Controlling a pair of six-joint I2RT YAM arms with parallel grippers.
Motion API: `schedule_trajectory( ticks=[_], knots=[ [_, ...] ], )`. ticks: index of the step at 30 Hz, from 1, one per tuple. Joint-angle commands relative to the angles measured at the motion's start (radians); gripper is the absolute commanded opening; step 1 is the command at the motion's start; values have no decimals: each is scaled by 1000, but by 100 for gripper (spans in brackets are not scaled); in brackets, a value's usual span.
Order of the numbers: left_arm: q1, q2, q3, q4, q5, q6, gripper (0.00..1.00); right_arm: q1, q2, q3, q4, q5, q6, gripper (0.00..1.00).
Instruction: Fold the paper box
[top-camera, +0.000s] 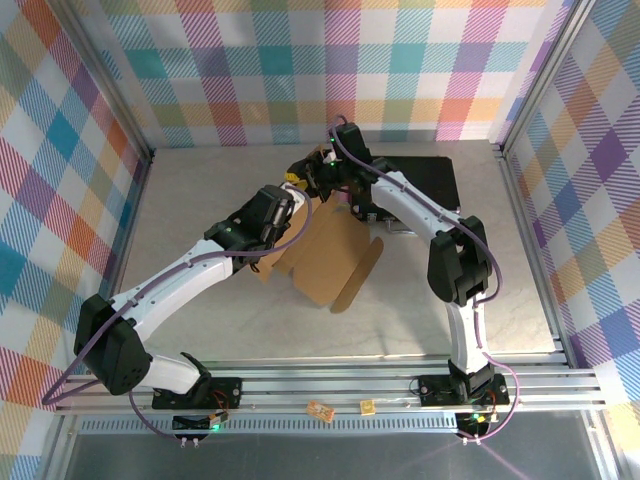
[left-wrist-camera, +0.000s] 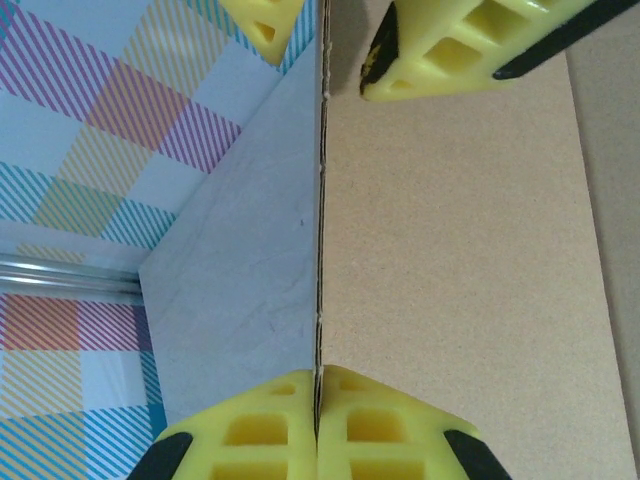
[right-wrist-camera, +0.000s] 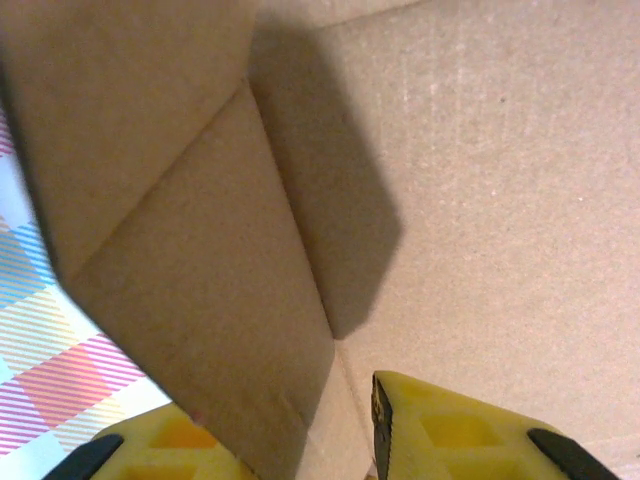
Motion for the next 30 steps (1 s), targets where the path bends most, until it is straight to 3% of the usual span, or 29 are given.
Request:
schedule_trajectory(
  ticks=[1, 3, 7, 8, 11, 15, 19, 24, 25, 26, 27, 29, 30],
  knots=[
    [-25, 7, 31, 56, 8, 23, 0, 18, -11, 35, -42, 43, -10, 27],
    [-26, 6, 32, 60, 10, 25, 0, 18, -10, 46, -53, 54, -12, 19],
    [-26, 10, 38, 57, 12, 34, 0, 26, -8, 46, -54, 80, -8, 19],
    [-26, 11, 39, 56, 12, 40, 0, 28, -10, 44, -54, 90, -6, 20],
    [-29, 14, 40, 52, 7, 57, 0, 39, -21, 47, -72, 135, -15, 38],
    [-36, 19, 46, 52, -1, 73, 0, 54, -42, 32, -55, 208, -16, 39],
    [-39, 26, 50, 56, -7, 74, 0, 59, -28, 42, -54, 231, -1, 26],
    [-40, 23, 55, 59, -15, 71, 0, 61, -40, 15, -48, 270, 11, 0],
    [-40, 21, 58, 56, -15, 65, 0, 61, -47, 5, -40, 278, 11, 0],
    [-40, 14, 65, 50, -19, 47, 6, 59, -55, -7, -25, 286, 10, 0],
    [-40, 5, 75, 42, -24, 19, 24, 57, -59, -20, -3, 285, 12, 0],
    [-40, -26, 100, 22, -23, -53, 48, 47, -61, -37, 31, 267, 13, 0],
    [-40, -48, 125, 0, -18, -110, 54, 40, -61, -45, 57, 252, 14, 0]
  ],
)
